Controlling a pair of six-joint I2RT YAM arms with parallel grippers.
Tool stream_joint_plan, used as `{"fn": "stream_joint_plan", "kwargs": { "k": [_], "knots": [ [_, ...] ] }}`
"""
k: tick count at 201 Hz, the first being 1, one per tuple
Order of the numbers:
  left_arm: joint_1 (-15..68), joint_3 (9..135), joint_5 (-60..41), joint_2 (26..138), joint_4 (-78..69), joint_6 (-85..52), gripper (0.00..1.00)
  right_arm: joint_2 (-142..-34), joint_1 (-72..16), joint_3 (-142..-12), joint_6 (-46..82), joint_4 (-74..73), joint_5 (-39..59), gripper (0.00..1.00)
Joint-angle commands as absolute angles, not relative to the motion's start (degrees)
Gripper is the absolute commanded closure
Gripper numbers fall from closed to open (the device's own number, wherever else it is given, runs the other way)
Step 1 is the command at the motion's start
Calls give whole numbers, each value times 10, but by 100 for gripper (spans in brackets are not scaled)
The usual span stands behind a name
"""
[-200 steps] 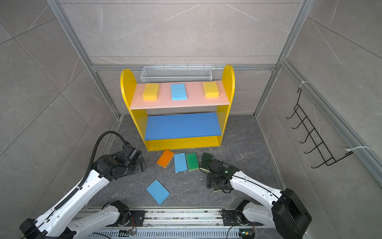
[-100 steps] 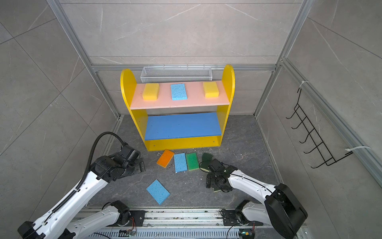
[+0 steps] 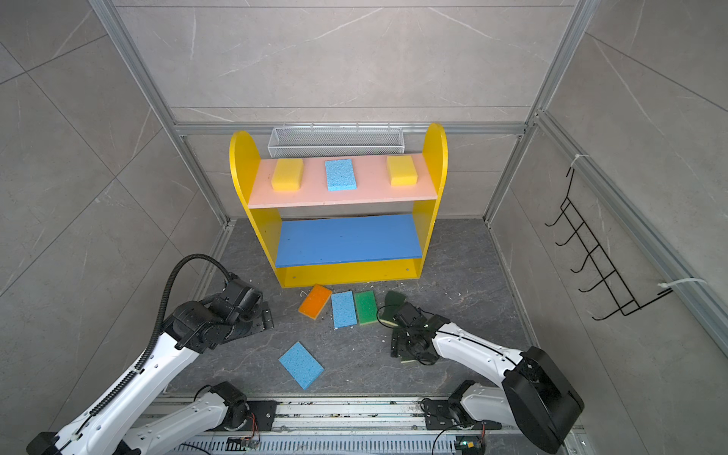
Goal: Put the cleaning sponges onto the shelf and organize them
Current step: 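Close the right gripper on the dark green pad and lift it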
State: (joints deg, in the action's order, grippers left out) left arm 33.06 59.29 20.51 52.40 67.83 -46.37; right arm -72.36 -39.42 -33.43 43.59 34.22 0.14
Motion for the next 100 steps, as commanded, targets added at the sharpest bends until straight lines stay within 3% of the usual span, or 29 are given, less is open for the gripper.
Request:
{"fn": "stream_joint_plan", "kwargs": {
  "k": [1, 46, 100],
  "knots": [
    [327, 592, 213, 508, 697, -475, 10, -758, -418, -342, 467, 330, 45, 13],
    [327, 588, 218, 486, 708, -479, 10, -806, -466, -370, 489, 348, 21, 13],
    [327, 585, 223, 473, 715, -478, 10, -786, -468, -368, 513, 365, -23, 13]
  ]
}}
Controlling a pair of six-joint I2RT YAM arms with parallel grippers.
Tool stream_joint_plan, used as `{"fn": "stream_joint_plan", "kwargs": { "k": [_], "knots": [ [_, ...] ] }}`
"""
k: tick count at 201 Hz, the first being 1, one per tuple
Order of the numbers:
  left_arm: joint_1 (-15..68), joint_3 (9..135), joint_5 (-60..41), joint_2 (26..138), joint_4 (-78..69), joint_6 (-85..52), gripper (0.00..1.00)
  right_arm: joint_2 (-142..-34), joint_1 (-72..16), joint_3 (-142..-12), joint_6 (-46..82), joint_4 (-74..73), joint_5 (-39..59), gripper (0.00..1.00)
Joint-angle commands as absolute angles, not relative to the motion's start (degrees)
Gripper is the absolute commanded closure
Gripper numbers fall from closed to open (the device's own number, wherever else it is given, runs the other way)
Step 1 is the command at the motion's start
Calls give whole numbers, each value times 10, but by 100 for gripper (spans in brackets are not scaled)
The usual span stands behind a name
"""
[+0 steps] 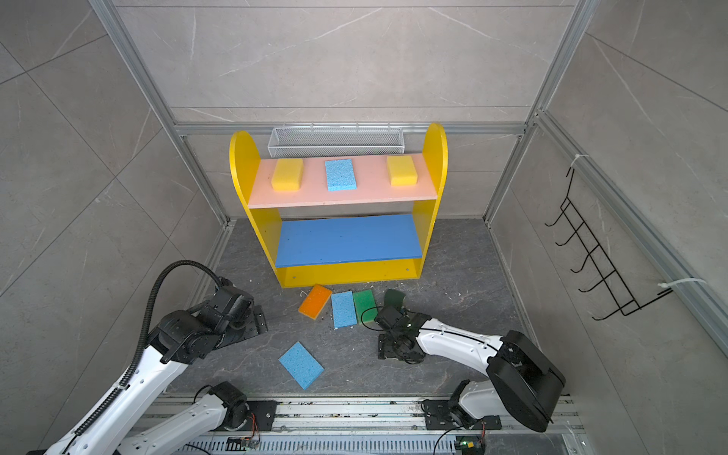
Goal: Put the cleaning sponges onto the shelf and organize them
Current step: 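Close the right gripper on the dark green pad and lift it, then carry the dark green pad with the right gripper to the blue shelf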
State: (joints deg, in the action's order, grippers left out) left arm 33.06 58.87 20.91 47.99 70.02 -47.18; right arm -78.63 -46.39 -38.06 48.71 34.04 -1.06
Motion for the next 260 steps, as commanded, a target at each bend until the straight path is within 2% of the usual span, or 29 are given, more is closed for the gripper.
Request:
{"fn": "stream_joint_plan", "kwargs": {
  "k": [1, 48, 79, 143, 164, 210, 260],
  "knots": [
    [327, 585, 223, 474, 715, -478, 10, -786, -468, -368, 513, 365, -24, 13],
    [327, 581, 217, 479, 706, -475, 10, -811, -468, -388, 502, 359, -54, 13],
    [327, 581, 219, 481, 705, -475, 10, -816, -468, -377, 511, 357, -58, 16],
    [327, 584, 217, 500, 697, -473, 10, -810, -468, -356, 504, 341, -72, 39],
    [327, 586, 219, 501, 693, -473, 10, -791, -469, -358, 491, 353, -85, 43],
    [327, 592, 220, 505, 687, -470, 10, -713, -470, -406, 458, 406, -132, 42],
    [327, 588, 217, 501, 684, -468, 10, -694, -469, -496, 415, 429, -171, 42]
  ]
}}
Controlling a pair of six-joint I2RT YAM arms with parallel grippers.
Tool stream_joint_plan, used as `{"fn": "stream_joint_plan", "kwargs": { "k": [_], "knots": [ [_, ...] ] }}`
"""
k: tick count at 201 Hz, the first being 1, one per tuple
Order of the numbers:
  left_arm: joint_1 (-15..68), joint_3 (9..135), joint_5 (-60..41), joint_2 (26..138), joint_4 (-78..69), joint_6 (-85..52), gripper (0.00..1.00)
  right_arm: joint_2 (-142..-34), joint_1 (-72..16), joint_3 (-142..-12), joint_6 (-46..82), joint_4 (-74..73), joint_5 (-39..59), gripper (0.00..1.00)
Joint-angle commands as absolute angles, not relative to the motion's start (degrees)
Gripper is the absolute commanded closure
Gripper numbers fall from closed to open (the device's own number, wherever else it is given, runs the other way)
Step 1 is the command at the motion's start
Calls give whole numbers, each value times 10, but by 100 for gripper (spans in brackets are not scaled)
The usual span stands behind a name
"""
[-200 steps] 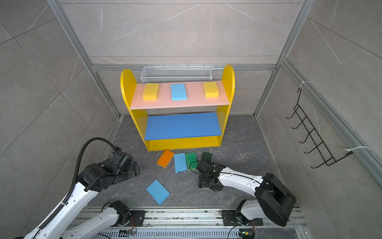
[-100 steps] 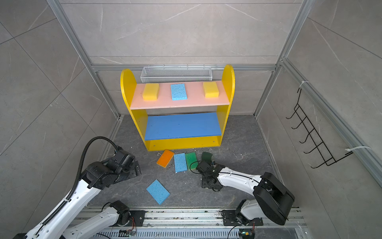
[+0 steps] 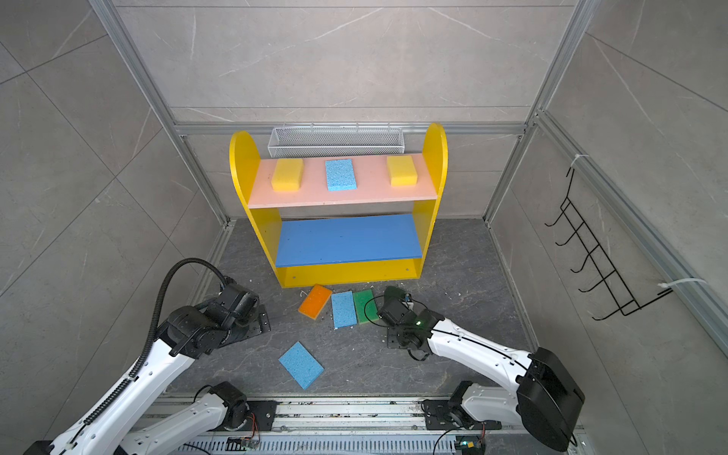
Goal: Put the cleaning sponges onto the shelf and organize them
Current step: 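Carry the dark green pad with the right gripper to the blue shelf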
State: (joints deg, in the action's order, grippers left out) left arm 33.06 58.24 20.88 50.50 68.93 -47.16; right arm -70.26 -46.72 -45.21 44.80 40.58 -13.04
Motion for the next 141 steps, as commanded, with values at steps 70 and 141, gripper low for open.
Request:
{"fn": "stream_joint_plan", "kwargs": {
  "k": [70, 141],
  "knots": [
    [327, 569, 226, 464, 692, -480, 10, -703, -468, -552, 386, 436, -193, 43],
    [327, 572, 218, 470, 675, -481, 10, -725, -410, -656, 296, 408, -220, 42]
  ]
}}
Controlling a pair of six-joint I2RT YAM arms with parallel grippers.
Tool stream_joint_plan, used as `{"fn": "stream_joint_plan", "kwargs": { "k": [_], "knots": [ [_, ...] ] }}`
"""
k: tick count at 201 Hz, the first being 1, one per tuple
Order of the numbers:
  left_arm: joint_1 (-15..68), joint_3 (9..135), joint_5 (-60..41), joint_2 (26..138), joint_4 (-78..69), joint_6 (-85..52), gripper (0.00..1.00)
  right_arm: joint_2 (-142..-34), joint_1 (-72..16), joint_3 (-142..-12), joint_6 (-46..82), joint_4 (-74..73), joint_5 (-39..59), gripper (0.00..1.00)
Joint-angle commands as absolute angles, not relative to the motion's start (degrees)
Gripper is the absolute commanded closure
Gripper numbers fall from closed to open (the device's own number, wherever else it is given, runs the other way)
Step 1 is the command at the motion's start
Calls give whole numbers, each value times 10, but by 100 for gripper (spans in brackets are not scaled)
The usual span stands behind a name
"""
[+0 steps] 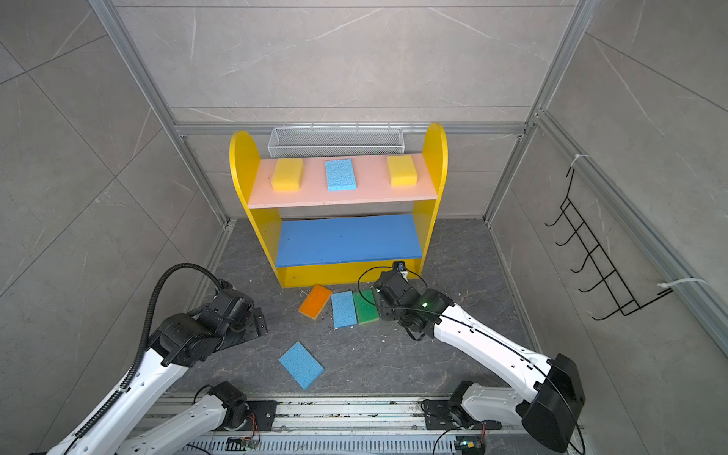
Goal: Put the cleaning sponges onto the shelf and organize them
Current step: 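Carry the dark green pad with the right gripper to the blue shelf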
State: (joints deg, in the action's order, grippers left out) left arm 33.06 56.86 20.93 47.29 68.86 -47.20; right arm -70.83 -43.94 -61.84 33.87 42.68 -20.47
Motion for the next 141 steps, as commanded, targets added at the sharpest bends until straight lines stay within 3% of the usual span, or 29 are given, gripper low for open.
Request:
{"fn": "stream_joint_plan", "kwargs": {
  "k": [1, 141],
  "knots": [
    [327, 572, 218, 470, 674, -481, 10, -726, -409, -657, 294, 408, -220, 42],
    [327, 570, 241, 445, 672, -486, 10, -902, -323, -789, 191, 322, -233, 41]
  ]
}}
